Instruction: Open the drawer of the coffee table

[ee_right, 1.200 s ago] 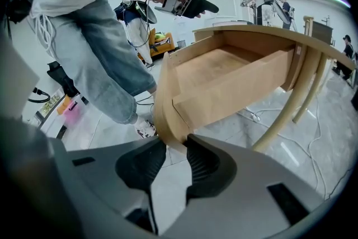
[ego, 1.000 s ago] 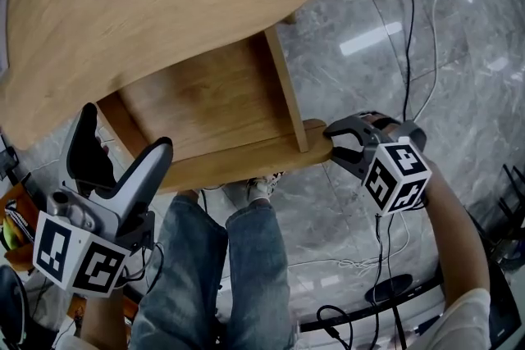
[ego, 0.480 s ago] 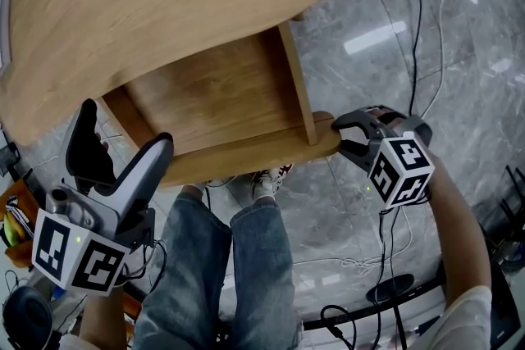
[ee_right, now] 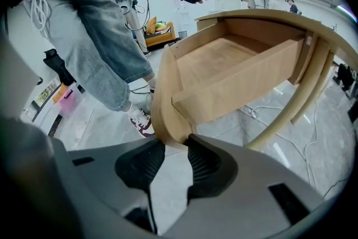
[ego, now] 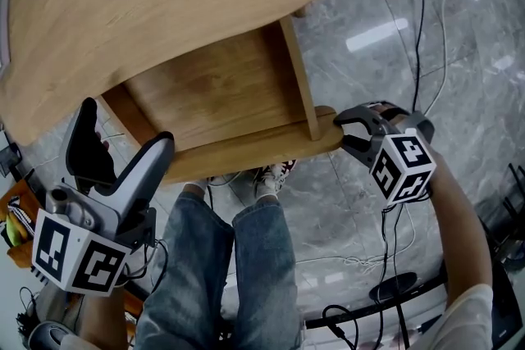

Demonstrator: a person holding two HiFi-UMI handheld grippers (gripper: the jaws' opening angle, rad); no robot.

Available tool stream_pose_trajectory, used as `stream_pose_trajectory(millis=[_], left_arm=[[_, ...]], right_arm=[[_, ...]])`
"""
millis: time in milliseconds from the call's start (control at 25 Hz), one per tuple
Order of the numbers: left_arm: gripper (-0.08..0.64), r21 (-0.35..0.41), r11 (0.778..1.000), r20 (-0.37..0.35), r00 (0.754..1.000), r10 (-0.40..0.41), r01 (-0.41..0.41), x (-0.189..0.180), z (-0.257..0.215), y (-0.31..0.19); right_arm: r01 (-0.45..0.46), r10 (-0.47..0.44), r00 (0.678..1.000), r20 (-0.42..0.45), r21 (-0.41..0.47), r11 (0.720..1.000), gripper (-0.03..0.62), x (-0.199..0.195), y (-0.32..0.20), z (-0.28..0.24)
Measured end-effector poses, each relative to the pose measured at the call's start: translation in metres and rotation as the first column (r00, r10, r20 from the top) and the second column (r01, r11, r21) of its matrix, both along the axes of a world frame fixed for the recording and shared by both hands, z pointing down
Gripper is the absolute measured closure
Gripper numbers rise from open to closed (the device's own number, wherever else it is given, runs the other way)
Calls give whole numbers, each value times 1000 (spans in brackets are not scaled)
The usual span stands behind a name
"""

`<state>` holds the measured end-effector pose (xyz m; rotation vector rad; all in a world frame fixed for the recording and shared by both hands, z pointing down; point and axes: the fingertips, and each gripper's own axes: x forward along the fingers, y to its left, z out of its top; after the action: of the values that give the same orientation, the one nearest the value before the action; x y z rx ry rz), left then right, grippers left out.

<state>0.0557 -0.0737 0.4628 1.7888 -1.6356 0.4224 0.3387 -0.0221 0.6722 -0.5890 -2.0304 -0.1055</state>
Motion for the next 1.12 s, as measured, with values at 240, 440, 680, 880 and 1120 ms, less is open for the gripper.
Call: stream_pose_trajectory(millis=[240,440,680,880,1120], left_arm=[[3,-2,1000,-1,1000,5,-5,0,5,-1],[3,3,1000,-1,1000,4,-4,4,1,1],[3,13,1000,-3,1000,4,-4,3,-4,0],[3,18,1000,-7,1000,1,-1,-2,-9,1],[3,30,999,-20,999,-25,26,-14,-22,3]], right_arm=[[-24,24,1000,9,-3,1000,468,-2,-4,3],[-42,42,999,-6,-10,999,460,0,-2,3],[-56,56,998,-42,-3,998,453,2,-3,7],[-47,47,996,-74,12,999,451,4,-5,8],[-187,184,979,-92,-25,982,462,12,-5,-16]])
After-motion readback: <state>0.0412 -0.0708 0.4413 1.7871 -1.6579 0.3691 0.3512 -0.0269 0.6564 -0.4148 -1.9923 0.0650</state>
